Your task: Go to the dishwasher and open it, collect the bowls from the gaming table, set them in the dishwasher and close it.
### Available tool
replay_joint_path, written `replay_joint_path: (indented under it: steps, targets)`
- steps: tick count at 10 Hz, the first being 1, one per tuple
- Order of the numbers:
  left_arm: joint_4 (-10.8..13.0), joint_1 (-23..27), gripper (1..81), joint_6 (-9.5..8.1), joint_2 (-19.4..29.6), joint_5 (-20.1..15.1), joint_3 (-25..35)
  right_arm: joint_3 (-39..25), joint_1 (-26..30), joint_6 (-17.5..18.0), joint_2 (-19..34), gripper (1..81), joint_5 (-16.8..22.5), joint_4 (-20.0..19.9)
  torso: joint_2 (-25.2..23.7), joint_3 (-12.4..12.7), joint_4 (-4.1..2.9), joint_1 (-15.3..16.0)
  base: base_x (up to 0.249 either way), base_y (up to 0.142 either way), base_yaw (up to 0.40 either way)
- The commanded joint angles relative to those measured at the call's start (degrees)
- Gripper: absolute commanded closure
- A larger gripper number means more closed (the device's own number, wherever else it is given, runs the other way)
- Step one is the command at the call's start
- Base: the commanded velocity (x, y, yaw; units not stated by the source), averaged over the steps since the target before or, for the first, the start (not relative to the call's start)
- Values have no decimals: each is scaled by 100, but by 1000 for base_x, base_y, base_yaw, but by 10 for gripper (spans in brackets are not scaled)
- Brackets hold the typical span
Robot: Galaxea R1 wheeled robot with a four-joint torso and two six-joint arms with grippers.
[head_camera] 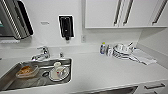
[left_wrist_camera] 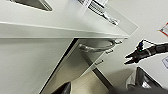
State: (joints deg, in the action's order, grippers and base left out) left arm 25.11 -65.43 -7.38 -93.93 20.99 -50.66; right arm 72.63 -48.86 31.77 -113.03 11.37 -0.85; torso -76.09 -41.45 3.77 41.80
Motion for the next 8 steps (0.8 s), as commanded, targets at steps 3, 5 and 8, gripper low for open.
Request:
replay_joint_path:
  steps: [3,5,8]
  targets:
    - [153,368,10,-10,233,-7,179,-154,1232,926,270,10,805,-117,0,0,0,2,0,0,0]
    - [178,368,10,-10,181,-16,179,-14,1418,1182,50,10,875,-108,0,0,0,2,0,0,0]
    - [178,360,10,-10,164,-16,188,531,1558,1673,-547,10,1130,-108,0,-2,0,5,0,0,0]
